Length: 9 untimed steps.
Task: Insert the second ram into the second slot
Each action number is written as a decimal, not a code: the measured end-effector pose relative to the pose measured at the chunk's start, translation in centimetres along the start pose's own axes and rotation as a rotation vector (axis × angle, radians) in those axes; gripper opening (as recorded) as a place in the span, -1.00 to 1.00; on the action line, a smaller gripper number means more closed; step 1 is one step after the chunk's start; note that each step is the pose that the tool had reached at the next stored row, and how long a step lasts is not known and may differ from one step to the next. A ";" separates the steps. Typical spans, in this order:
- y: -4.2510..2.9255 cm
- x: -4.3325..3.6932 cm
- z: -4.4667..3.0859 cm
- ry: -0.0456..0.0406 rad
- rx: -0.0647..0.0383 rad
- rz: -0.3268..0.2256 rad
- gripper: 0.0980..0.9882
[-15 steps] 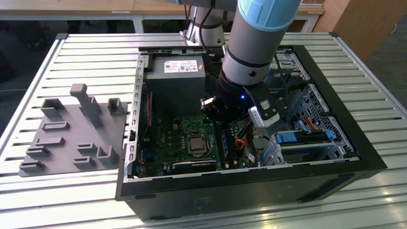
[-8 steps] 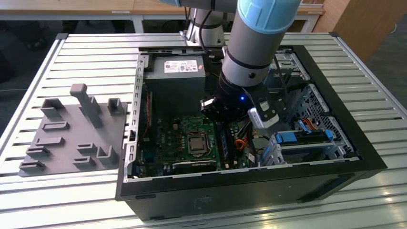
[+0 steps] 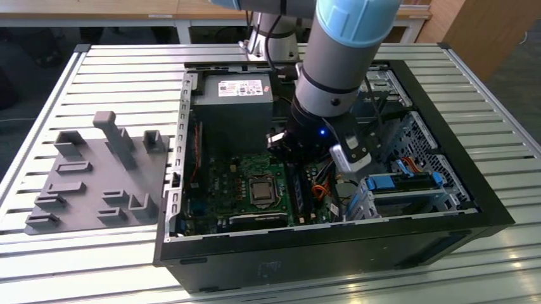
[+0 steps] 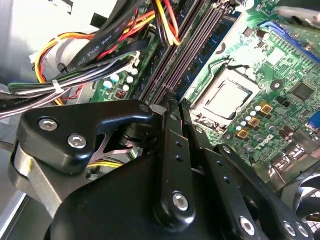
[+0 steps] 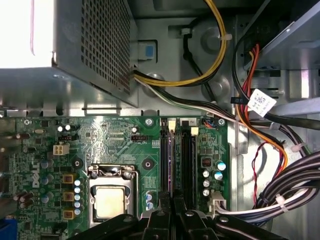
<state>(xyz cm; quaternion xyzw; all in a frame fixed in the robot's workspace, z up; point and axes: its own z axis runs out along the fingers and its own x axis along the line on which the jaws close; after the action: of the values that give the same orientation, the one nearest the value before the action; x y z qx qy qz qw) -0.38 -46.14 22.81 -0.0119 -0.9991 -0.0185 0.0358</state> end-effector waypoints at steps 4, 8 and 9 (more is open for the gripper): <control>-0.10 -0.21 0.01 0.0002 0.000 0.005 -0.91; -0.15 -0.31 0.08 0.0002 -0.001 0.006 -0.91; -0.16 -0.31 0.10 0.0002 0.000 0.006 -0.91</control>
<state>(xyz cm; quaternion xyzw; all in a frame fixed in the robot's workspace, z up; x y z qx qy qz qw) -0.08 -46.30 22.68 -0.0149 -0.9991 -0.0186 0.0359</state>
